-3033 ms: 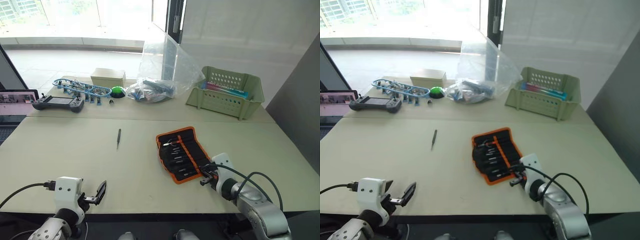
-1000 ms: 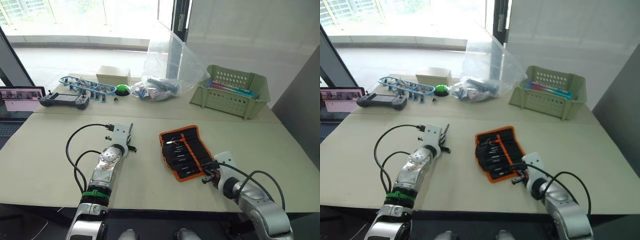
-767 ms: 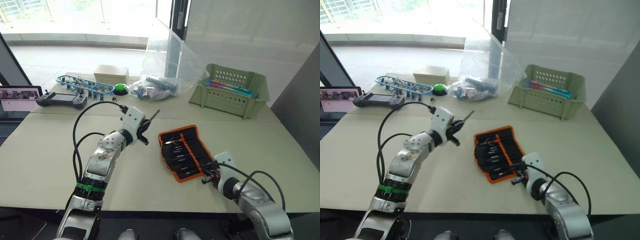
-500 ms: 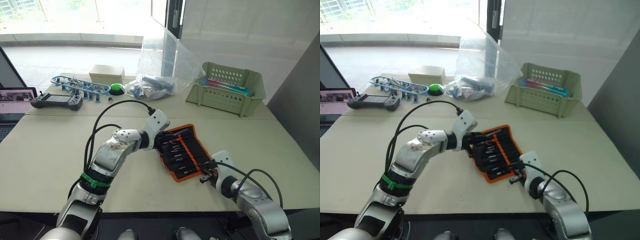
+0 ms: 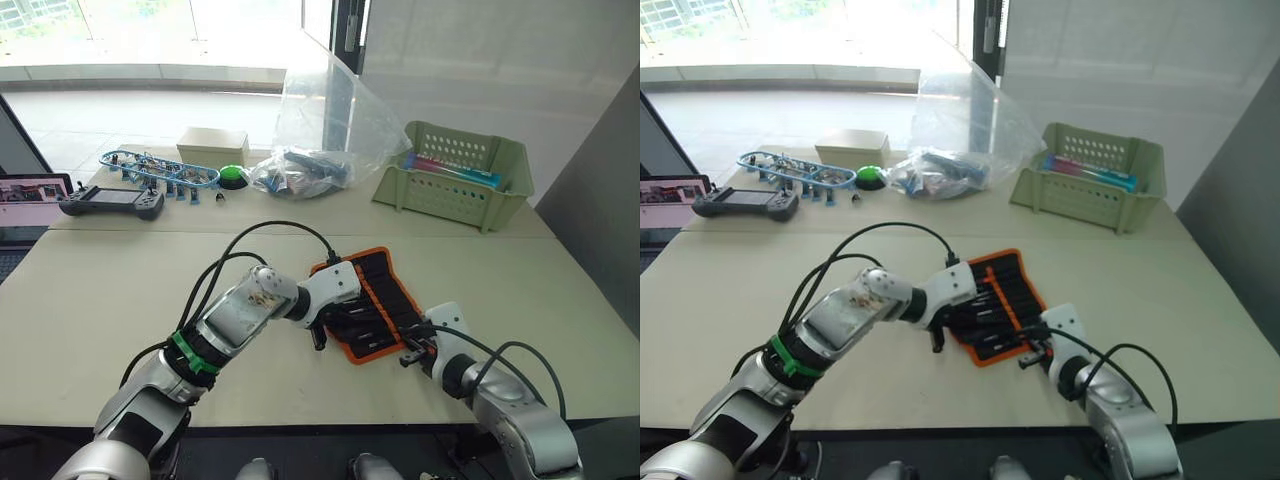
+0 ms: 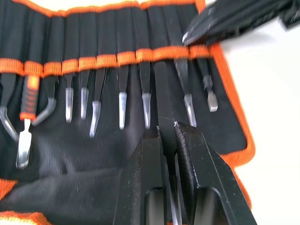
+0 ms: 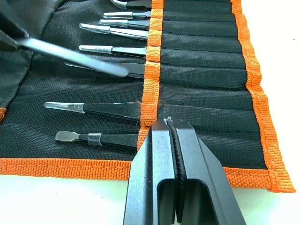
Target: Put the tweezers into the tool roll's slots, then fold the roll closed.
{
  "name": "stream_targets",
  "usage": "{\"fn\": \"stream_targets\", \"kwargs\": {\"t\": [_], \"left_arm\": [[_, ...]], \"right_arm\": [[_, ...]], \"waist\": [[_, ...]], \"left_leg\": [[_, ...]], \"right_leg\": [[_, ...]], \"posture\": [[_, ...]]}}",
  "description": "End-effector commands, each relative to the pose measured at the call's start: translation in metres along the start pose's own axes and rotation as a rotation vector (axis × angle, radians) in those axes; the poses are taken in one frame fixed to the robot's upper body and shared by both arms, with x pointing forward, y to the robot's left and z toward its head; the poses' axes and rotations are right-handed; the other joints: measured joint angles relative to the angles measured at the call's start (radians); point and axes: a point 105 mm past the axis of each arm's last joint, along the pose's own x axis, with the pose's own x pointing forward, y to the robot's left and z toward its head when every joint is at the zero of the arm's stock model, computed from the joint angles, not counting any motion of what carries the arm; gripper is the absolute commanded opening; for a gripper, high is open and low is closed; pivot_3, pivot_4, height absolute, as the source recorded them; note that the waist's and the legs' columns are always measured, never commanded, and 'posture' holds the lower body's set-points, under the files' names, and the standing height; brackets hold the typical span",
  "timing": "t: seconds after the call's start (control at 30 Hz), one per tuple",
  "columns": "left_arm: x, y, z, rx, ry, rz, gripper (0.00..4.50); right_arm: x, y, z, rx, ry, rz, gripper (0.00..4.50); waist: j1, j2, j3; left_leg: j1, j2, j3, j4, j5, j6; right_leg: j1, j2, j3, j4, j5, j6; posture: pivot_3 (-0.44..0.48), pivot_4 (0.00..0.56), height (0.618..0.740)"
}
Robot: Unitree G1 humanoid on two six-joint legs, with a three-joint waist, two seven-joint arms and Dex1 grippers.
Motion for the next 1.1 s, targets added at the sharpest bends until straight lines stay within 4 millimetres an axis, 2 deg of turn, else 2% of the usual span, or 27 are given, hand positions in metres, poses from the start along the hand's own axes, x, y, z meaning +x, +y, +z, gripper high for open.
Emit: {"fn": "stream_targets", "kwargs": {"t": [0.03, 0.23, 0.47, 0.97, 1.1], "left_arm": [[-0.002, 0.002, 0.012, 0.069, -0.004, 0.013, 0.02], [0.008, 0.001, 0.019, 0.098, -0.004, 0.011, 0.02], [0.018, -0.005, 0.015, 0.105, 0.022, -0.015, 0.02], [0.011, -0.005, 0.007, 0.123, 0.071, -0.016, 0.02], [0.017, -0.005, 0.010, 0.126, 0.066, -0.010, 0.02]], "right_arm": [[0.001, -0.004, -0.036, 0.052, 0.140, -0.037, 0.00], [0.000, -0.003, -0.037, 0.059, 0.140, -0.041, 0.00], [-0.001, -0.002, -0.037, 0.064, 0.141, -0.045, 0.00], [-0.003, -0.003, -0.039, 0.068, 0.143, -0.053, 0.00], [-0.003, -0.002, -0.039, 0.069, 0.145, -0.052, 0.00]], "waist": [[0.001, 0.000, 0.000], [0.002, 0.000, 0.000], [0.003, 0.000, 0.000], [0.005, 0.000, 0.000], [0.006, 0.000, 0.000]], "left_leg": [[0.000, 0.000, 0.000, 0.000, 0.000, 0.000], [-0.001, -0.001, 0.003, 0.000, 0.000, 0.000], [-0.001, -0.001, 0.003, 0.000, 0.001, 0.001], [-0.001, -0.001, 0.003, 0.000, 0.001, 0.001], [-0.001, -0.001, 0.003, 0.000, 0.001, 0.002]], "right_leg": [[0.000, 0.000, 0.000, 0.000, 0.000, 0.000], [-0.001, 0.000, 0.000, 0.000, 0.000, 0.000], [-0.001, 0.001, 0.000, 0.001, 0.001, 0.002], [-0.001, 0.002, 0.000, 0.001, 0.003, 0.005], [0.000, 0.002, 0.000, 0.001, 0.003, 0.006]], "posture": [[0.000, 0.150, 0.740], [0.000, 0.150, 0.740], [0.000, 0.150, 0.740], [0.000, 0.150, 0.740], [0.000, 0.150, 0.740]]}}
